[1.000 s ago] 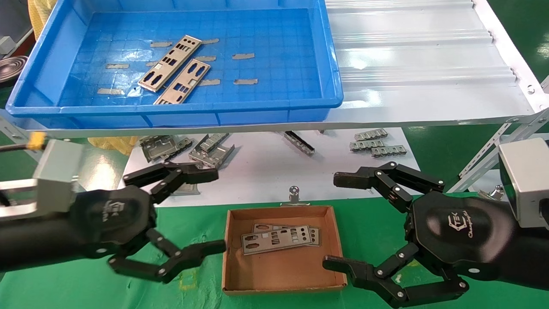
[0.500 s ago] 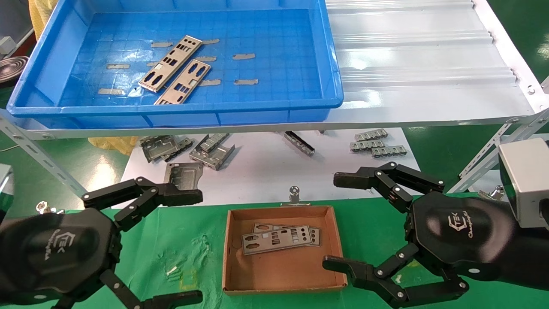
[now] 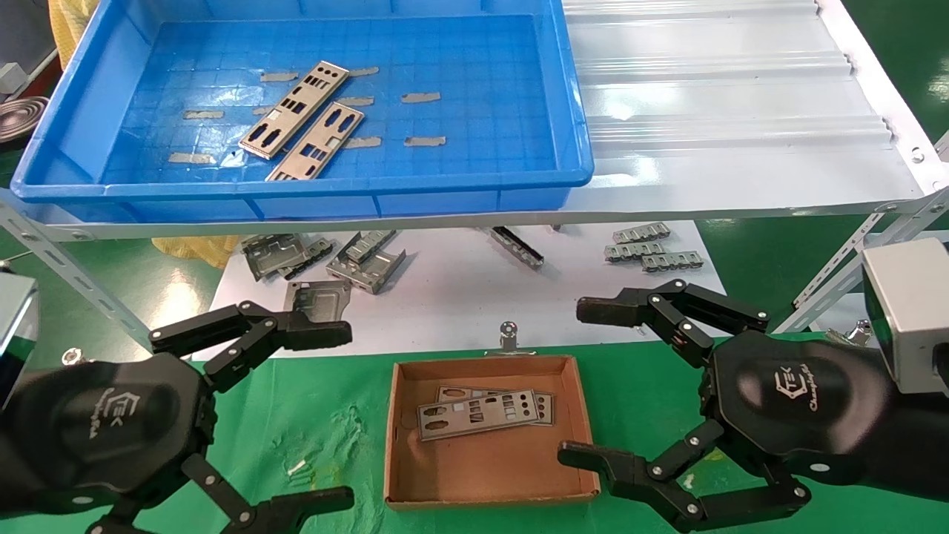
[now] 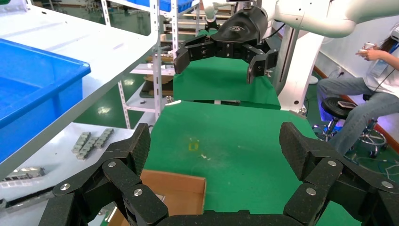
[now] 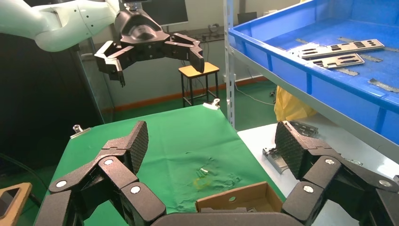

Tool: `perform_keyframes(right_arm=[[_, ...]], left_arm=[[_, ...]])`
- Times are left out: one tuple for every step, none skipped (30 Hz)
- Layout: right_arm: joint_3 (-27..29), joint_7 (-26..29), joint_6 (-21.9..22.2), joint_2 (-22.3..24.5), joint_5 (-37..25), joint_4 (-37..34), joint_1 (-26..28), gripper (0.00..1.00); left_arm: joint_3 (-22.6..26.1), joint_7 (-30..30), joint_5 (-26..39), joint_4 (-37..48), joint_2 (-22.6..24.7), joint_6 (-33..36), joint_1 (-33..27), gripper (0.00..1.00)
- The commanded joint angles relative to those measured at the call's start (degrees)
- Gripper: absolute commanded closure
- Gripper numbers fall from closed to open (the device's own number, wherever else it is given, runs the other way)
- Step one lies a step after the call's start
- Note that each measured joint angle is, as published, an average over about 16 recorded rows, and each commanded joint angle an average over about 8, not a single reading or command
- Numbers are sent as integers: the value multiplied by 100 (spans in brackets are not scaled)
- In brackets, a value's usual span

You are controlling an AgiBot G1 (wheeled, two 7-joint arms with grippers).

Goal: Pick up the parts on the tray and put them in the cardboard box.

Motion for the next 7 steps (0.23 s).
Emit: perform_keyframes(right_arm=[[0,0,0,0,0,0,0,0],[0,0,0,0,0,0,0,0],[0,0,0,0,0,0,0,0],[0,0,0,0,0,0,0,0],[0,0,0,0,0,0,0,0],[0,0,0,0,0,0,0,0],[0,0,0,0,0,0,0,0]], left_arm=[[8,5,6,18,9,0,-8,0],[11,6,9,23,12,0,-11,0],[13,7,11,28,15,0,-13,0],[15,9,13,33,18,0,-16,0],[16,9,13,35,19,0,-17,0],[18,10,14,38,21,0,-18,0],[19,10,15,40,22,0,-19,0]])
